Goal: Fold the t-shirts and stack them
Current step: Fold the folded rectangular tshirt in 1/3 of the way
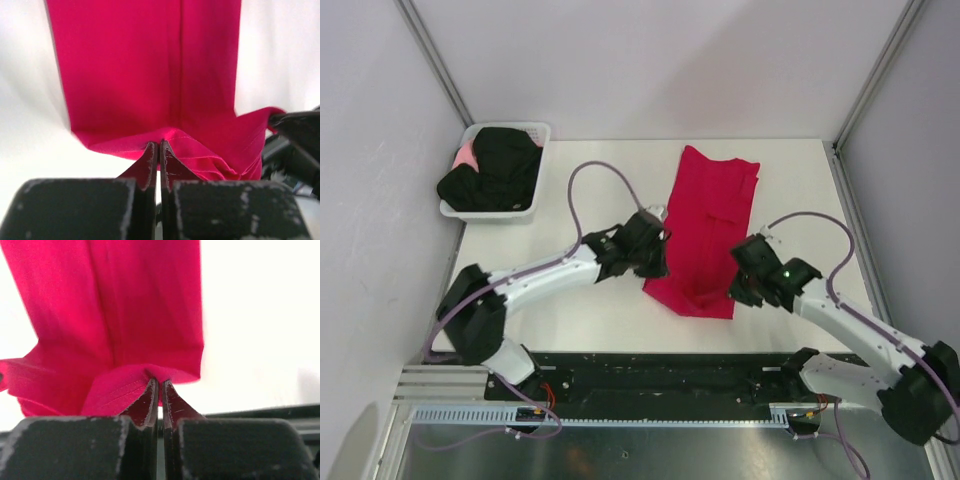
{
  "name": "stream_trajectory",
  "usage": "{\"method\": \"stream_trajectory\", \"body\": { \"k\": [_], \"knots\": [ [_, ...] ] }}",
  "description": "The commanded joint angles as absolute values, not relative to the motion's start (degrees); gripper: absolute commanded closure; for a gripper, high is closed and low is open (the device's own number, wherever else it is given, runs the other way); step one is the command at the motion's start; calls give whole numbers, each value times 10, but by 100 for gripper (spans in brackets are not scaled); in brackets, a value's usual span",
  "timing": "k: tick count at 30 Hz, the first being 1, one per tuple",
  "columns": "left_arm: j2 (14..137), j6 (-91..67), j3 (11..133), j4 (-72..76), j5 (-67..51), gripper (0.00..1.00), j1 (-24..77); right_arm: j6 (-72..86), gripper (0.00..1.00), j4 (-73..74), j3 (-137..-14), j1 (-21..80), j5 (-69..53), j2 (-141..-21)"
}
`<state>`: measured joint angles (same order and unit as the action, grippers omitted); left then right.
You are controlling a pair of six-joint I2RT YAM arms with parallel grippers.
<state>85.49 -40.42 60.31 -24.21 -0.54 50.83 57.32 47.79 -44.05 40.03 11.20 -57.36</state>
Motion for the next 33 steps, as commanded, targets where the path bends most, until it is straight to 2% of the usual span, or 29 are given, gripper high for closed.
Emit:
{"method": "stream_trajectory", "body": {
  "k": [1,14,22,33],
  "knots": [
    [942,-382,704,-227,34,100,478,481,100,386,-488,330,157,-638],
    [1165,-322,938,-224,55,100,413,398,100,216,-559,195,131,-836],
    [1205,-316,975,-224,51,100,386,387,100,198,-615,164,115,-912],
    [1233,-305,1014,-224,38,100,374,381,100,194,-624,136,99,-944]
  ]
}}
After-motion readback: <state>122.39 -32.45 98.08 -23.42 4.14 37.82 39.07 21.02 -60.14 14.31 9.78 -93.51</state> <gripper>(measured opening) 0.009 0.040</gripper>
